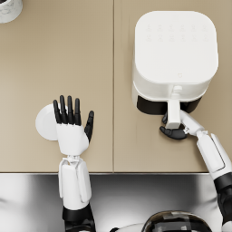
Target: Pick up the chicken rolls and place it into the air fryer
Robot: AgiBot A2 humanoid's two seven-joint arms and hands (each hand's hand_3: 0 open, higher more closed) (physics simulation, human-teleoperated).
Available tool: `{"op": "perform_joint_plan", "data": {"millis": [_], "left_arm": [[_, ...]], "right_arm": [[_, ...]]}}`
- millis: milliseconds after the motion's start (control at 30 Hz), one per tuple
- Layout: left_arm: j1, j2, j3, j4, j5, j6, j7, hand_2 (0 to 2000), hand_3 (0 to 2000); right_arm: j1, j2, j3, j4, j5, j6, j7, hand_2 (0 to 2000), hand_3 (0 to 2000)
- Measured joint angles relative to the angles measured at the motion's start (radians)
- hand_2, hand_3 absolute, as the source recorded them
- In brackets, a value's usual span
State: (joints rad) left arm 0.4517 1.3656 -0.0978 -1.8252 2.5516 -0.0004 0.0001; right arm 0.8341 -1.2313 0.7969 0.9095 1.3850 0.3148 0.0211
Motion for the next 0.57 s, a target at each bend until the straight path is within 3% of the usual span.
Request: {"op": "perform_joint_plan", "data": {"millis": [200, 567], "left_arm": [[-0.020, 0.000, -0.003, -0.009, 0.000, 0.000, 0.000, 0, 0], [-0.024, 0.000, -0.004, -0.012, 0.000, 0.000, 0.000, 0, 0]], "right_arm": [[0.037, 0.016, 0.061, -0.009, -0.002, -0.017, 0.001, 2000, 2000], [0.074, 0.033, 0.073, -0.008, -0.003, 0.053, -0.001, 2000, 2000]]}}
